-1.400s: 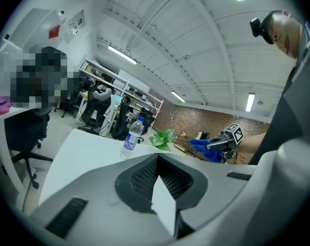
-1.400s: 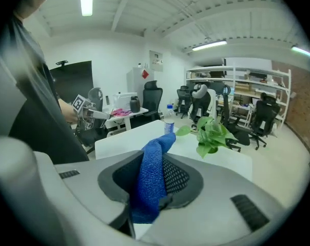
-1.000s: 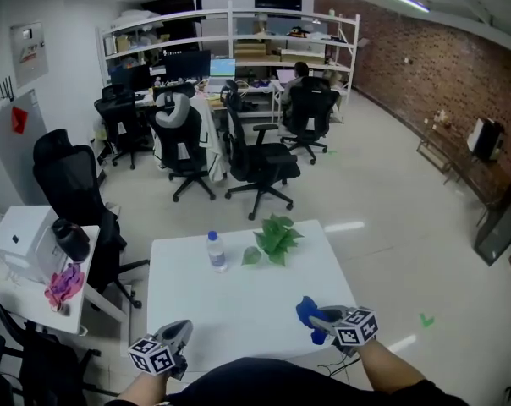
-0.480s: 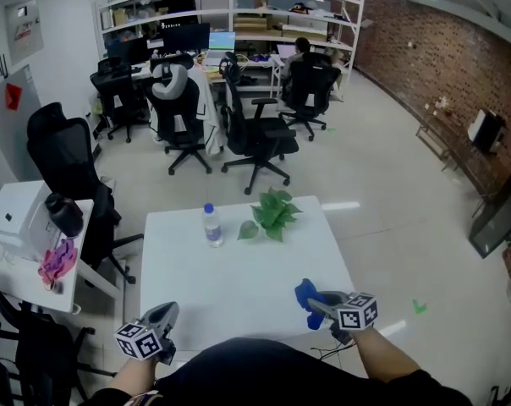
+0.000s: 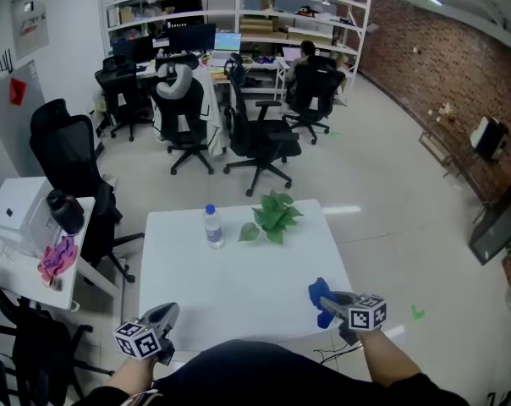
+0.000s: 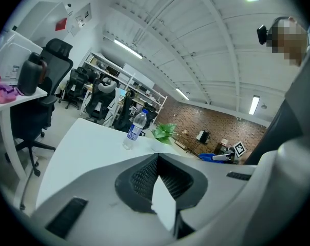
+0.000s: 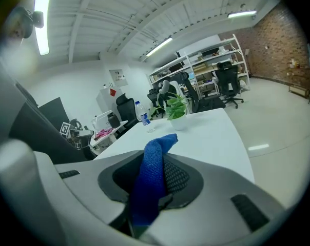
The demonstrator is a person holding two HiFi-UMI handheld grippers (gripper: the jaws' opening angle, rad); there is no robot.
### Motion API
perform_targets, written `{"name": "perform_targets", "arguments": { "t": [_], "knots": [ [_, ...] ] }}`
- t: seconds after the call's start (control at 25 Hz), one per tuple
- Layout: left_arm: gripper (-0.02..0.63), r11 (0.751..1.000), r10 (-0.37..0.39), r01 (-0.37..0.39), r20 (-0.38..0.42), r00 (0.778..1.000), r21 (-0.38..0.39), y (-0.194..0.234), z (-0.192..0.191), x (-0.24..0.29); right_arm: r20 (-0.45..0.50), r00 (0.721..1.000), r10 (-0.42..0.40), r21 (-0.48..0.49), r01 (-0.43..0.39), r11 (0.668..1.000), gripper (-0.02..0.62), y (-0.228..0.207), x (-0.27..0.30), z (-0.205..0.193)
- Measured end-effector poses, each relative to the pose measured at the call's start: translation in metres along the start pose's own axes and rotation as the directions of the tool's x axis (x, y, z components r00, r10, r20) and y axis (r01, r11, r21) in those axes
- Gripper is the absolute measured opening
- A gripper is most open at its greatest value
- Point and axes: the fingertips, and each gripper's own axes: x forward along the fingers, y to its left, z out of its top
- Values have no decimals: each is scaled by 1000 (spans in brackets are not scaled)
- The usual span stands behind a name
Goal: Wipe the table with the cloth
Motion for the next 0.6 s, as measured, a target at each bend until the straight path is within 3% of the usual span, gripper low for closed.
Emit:
{"name": "perform_targets", "arguments": {
  "t": [0.32, 0.6],
  "knots": [
    [-5, 1000, -23, 23, -13, 1000, 5, -4, 1, 11, -3, 997, -76, 9, 76, 997, 94, -34, -13, -8],
    [-5, 1000, -27, 28, -46, 999, 12, -12, 0, 17, -84, 966, -245, 12, 247, 969, 95, -117, -28, -35]
  ]
}}
